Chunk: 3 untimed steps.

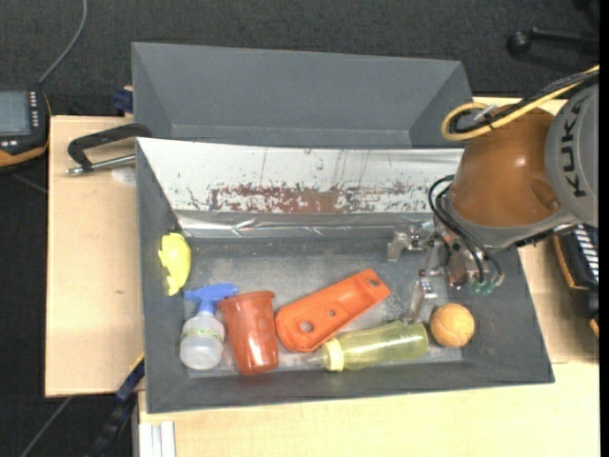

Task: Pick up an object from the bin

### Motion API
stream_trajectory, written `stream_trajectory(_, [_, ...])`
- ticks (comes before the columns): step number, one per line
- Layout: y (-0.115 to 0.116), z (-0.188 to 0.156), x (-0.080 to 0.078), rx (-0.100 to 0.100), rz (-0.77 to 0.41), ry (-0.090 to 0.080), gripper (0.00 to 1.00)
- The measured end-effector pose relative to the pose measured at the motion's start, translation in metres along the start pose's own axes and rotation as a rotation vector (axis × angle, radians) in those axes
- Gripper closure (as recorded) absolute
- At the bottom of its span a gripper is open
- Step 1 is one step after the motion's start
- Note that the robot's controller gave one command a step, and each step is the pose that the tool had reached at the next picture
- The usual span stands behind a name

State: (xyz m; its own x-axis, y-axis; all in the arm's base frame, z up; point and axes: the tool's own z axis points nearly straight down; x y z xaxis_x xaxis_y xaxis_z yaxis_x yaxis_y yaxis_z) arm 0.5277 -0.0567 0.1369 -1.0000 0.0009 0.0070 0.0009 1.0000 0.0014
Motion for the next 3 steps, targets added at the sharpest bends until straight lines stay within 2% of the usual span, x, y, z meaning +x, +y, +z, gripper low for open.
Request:
stream_trajectory(1, [0.0,-0.005,-0.002,0.001,-0.001,-0.008,0.0])
stream_trajectory(2, [0.011,0.026,-0.012,0.001,-0.054,-0.01,0.0])
stream_trajectory(3, [0.027,0.058,-0.038,0.001,-0.164,-0.012,0.0])
